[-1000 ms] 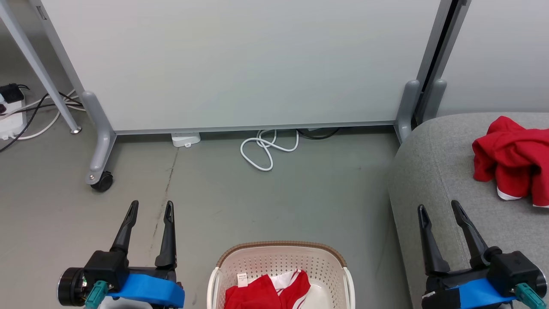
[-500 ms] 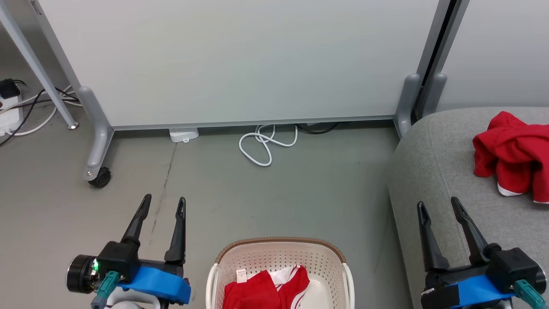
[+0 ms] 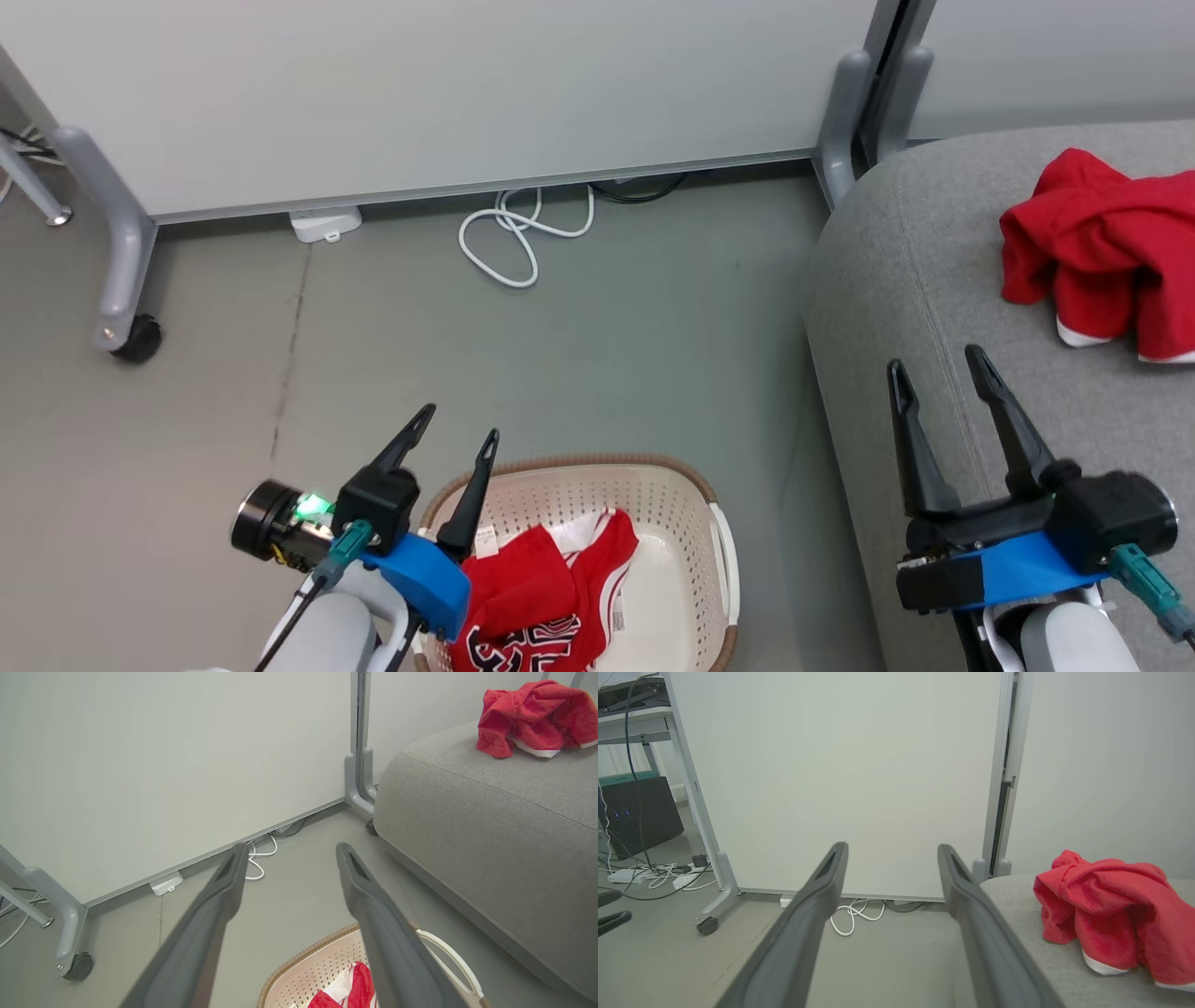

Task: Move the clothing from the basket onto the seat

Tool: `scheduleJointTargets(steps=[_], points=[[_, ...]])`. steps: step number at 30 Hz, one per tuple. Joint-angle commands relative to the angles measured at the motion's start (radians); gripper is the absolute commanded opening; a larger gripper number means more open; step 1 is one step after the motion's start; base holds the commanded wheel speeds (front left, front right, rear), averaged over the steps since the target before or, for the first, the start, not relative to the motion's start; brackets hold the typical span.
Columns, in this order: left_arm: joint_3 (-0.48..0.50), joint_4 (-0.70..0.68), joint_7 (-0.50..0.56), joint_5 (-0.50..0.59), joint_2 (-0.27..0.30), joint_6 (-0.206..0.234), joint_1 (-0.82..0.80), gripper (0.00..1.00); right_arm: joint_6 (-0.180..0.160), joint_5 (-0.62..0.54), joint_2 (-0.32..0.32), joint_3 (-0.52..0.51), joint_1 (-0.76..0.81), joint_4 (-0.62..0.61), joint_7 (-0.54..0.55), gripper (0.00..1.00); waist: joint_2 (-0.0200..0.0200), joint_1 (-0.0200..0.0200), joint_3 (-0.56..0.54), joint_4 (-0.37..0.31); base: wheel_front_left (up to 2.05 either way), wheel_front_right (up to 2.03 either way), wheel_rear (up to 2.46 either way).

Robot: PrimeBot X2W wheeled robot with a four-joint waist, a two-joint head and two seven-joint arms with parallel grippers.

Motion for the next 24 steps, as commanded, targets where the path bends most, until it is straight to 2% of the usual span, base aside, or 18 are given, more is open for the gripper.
scheduleJointTargets(steps=[1, 18, 24], points=[[-0.028, 0.026, -0.003, -0.005, 0.01, 0.0, -0.039, 1.0, 0.0, -0.012, 0.0, 0.003, -0.021, -0.009, -0.003, 1.0, 0.0, -0.0002, 0.022, 0.001, 0.0, 0.0, 0.0], [-0.439, 0.468, 0.004, -0.08, 0.045, 0.0, -0.368, 1.0, 0.0, -0.049, 0.0, 0.048, -0.219, -0.072, -0.003, 1.0, 0.0, -0.0002, 0.331, -0.089, 0.0, 0.0, 0.0], [-0.604, 0.579, 0.03, -0.102, 0.059, 0.0, -0.449, 1.0, 0.0, -0.053, 0.0, 0.057, -0.27, -0.088, -0.003, 1.0, 0.0, -0.0002, 0.431, -0.114, 0.0, 0.0, 0.0]])
